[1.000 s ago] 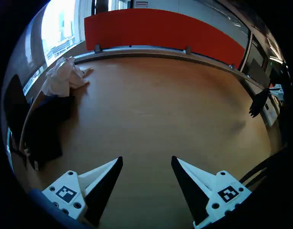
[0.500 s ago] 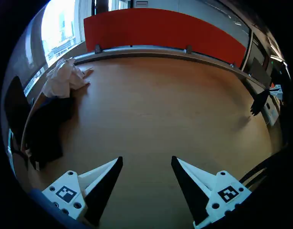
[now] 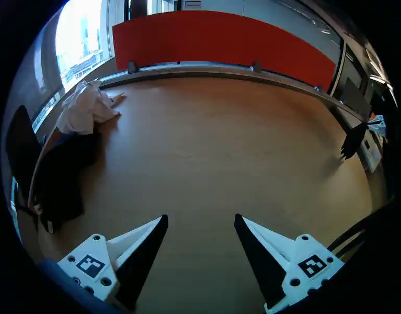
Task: Fold towel
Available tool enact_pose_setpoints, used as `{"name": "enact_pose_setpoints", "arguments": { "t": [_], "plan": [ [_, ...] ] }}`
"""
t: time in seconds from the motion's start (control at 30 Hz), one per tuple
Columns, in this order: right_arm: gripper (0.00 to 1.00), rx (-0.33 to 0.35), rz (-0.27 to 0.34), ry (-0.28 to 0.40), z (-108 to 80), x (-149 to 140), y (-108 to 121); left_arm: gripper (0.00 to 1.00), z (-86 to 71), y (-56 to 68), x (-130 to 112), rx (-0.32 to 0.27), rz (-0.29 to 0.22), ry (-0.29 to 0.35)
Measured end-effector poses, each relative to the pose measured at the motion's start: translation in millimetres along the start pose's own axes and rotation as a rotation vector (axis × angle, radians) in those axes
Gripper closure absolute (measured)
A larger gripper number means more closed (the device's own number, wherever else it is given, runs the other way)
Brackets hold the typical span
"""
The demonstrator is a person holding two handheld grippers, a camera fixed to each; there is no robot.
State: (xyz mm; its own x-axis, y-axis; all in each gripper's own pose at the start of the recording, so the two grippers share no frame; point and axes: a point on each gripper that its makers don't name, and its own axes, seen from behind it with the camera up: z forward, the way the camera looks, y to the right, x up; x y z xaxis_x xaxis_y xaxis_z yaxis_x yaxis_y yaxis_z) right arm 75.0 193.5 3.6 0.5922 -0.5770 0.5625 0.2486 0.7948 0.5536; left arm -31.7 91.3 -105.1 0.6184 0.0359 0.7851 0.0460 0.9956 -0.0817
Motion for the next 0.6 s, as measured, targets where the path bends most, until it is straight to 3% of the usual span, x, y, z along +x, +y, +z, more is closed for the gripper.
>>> {"name": "enact_pose_setpoints", "arguments": {
  "t": [0.6],
  "plan": [
    [0.96, 0.006, -0.011, 0.006, 8.2, 9.5, -1.3, 0.06, 0.3, -3.2, -0.5, 0.005, -0.003, -0.002]
  ]
}}
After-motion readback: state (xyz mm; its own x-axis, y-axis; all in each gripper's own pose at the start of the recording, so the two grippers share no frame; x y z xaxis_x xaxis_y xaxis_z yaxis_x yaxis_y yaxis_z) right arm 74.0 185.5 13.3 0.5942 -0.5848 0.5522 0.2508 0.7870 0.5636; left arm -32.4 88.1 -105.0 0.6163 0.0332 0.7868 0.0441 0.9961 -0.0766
